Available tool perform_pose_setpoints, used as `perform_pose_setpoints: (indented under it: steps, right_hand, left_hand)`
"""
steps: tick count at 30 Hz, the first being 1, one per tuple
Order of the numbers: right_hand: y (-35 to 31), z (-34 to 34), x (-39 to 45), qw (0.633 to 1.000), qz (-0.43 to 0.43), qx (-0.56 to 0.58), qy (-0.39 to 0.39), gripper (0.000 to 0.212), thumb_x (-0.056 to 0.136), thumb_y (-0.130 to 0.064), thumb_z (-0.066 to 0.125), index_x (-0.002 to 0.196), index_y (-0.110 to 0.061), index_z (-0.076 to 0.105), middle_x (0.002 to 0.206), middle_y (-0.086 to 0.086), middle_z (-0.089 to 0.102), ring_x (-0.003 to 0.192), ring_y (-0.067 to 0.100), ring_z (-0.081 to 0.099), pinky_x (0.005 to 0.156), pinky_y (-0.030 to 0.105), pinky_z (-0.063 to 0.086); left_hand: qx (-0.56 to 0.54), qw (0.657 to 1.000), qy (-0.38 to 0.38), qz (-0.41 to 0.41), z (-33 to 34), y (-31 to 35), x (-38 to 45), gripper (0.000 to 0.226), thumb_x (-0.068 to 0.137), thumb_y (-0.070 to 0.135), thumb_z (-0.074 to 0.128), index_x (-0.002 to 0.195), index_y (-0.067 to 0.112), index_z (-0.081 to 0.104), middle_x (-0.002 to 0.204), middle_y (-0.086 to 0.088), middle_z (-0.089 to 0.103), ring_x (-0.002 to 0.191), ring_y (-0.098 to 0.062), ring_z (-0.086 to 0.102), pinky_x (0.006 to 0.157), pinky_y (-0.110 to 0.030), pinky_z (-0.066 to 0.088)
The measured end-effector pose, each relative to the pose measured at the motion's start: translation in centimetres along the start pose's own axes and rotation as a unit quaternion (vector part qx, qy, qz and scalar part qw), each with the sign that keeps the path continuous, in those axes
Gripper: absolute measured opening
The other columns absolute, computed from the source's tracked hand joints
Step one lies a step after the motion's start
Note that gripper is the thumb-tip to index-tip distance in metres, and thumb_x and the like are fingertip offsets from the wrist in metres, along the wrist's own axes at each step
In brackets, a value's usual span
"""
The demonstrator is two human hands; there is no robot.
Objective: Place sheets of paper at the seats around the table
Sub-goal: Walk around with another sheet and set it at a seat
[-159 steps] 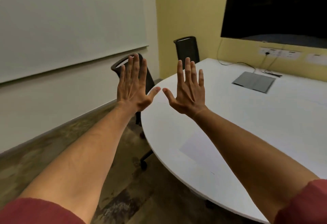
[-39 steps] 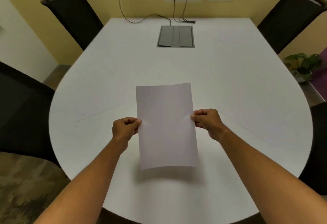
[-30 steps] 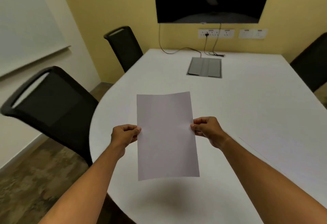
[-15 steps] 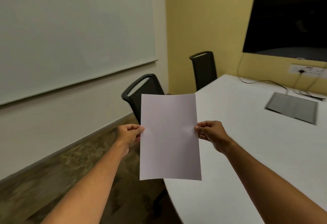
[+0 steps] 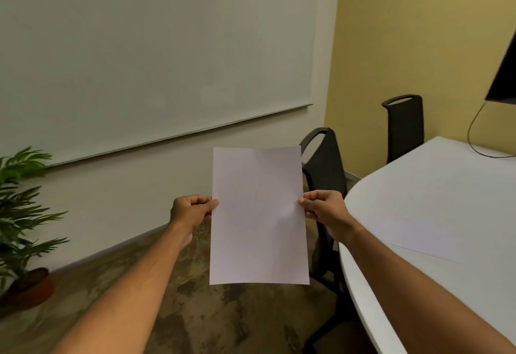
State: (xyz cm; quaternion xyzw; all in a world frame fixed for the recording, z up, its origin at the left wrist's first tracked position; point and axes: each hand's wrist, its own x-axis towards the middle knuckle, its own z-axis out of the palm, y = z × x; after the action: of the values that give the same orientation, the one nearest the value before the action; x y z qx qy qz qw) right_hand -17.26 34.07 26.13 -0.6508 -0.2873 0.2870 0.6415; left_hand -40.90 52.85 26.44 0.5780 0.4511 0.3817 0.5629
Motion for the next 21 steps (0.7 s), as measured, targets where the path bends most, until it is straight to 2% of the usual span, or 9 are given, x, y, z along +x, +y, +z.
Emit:
perform_pose_setpoints:
  steps: [4, 8, 10, 15, 21]
  right_hand:
    - [-0.2, 4.6, 2.8, 1.0, 0.006, -0.015, -0.011, 0.013, 0.09, -0.008, 0.068, 0.094, 0.003, 0.073, 0.096, 0.016, 0.074, 0.09, 0.028, 0.072, 0.072, 0.03, 0.061]
    - [-0.2, 7.7, 6.7, 1.0, 0.011, -0.022, -0.007, 0.007, 0.088, -0.006, 0.069, 0.086, 0.0, 0.073, 0.09, 0.014, 0.074, 0.08, 0.023, 0.07, 0.068, 0.027, 0.06]
    - [0.1, 9.0, 9.0, 1.0, 0.012, -0.015, -0.006, 0.007, 0.088, -0.003, 0.069, 0.082, -0.002, 0.072, 0.085, 0.013, 0.073, 0.074, 0.02, 0.069, 0.065, 0.025, 0.06]
    - [0.9, 11.7, 16.9, 1.0, 0.012, -0.002, 0.007, 0.008, 0.088, -0.001, 0.068, 0.081, -0.002, 0.072, 0.079, 0.011, 0.072, 0.065, 0.014, 0.067, 0.058, 0.021, 0.057]
    - [1.4, 14.0, 28.4, 0.998, 0.019, 0.023, 0.061, 0.006, 0.087, 0.0, 0.068, 0.088, 0.005, 0.07, 0.081, 0.013, 0.069, 0.068, 0.017, 0.064, 0.059, 0.024, 0.056]
  left_hand:
    - [-0.009, 1.0, 0.007, -0.002, -3.1, -0.2, 4.2, 0.011, 0.078, 0.007, 0.081, 0.083, 0.008, 0.072, 0.09, -0.011, 0.073, 0.082, -0.023, 0.07, 0.072, -0.031, 0.058]
    - [-0.013, 1.0, 0.014, -0.004, -4.3, -0.5, 8.6, 0.011, 0.078, 0.007, 0.08, 0.085, 0.008, 0.071, 0.092, -0.011, 0.073, 0.086, -0.024, 0.07, 0.079, -0.036, 0.058]
    - [-0.012, 1.0, 0.017, -0.002, -4.5, -0.6, 11.2, 0.011, 0.079, 0.007, 0.08, 0.083, 0.009, 0.071, 0.091, -0.01, 0.072, 0.085, -0.023, 0.069, 0.077, -0.034, 0.058]
    - [0.004, 1.0, 0.014, 0.0, -3.3, -0.7, 19.4, 0.011, 0.08, 0.007, 0.079, 0.083, 0.011, 0.069, 0.092, -0.009, 0.072, 0.084, -0.022, 0.07, 0.078, -0.034, 0.059]
    - [0.022, 1.0, -0.002, -0.006, 0.0, 0.3, 31.5, 0.012, 0.08, 0.009, 0.079, 0.088, 0.009, 0.07, 0.093, -0.008, 0.072, 0.08, -0.018, 0.07, 0.074, -0.029, 0.058]
